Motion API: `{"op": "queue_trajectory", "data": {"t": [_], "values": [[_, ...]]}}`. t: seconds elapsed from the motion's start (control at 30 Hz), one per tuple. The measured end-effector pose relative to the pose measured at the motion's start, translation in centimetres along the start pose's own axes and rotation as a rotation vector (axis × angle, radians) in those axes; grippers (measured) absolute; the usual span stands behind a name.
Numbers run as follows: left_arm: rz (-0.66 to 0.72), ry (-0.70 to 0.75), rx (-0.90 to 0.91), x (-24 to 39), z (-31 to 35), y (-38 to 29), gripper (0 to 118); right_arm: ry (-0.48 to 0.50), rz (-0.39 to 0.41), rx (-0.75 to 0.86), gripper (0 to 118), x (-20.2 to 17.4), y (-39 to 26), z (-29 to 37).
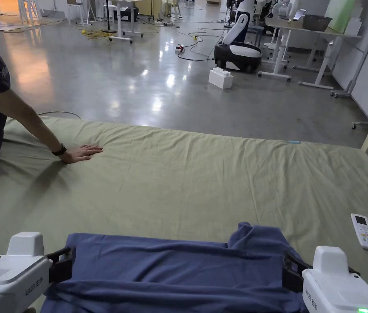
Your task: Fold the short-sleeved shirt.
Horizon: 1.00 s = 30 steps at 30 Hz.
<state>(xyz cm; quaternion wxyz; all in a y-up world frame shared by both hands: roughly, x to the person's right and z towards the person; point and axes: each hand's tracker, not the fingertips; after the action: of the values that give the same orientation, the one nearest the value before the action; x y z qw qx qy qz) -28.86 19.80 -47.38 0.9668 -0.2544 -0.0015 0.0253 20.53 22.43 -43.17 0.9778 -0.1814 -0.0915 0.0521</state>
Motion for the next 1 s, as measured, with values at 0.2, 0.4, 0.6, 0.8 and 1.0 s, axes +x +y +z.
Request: {"op": "queue_trajectory", "data": {"t": [0.2, 0.4, 0.6, 0.8, 1.0], "values": [[-0.021, 0.068, 0.270, 2.8, 6.3, 1.3, 49, -0.018, -0.078, 0.249, 40, -2.1, 2.0, 5.7], [-0.044, 0.093, 0.376, 4.6, 10.3, 0.8, 4, -0.015, -0.044, 0.354, 3, -3.6, 2.4, 8.9], [-0.091, 0.098, 0.363, 5.1, 12.6, 0.3, 1, -0.001, -0.038, 0.359, 1, -4.2, 2.6, 10.7], [-0.020, 0.123, 0.186, 2.0, 11.2, -1.3, 1, 0.024, -0.004, 0.351, 1, -4.3, 2.2, 11.2], [0.001, 0.083, -0.157, -1.4, 5.5, -3.2, 1, 0.029, 0.004, 0.284, 1, -4.1, 0.7, 10.4]]}}
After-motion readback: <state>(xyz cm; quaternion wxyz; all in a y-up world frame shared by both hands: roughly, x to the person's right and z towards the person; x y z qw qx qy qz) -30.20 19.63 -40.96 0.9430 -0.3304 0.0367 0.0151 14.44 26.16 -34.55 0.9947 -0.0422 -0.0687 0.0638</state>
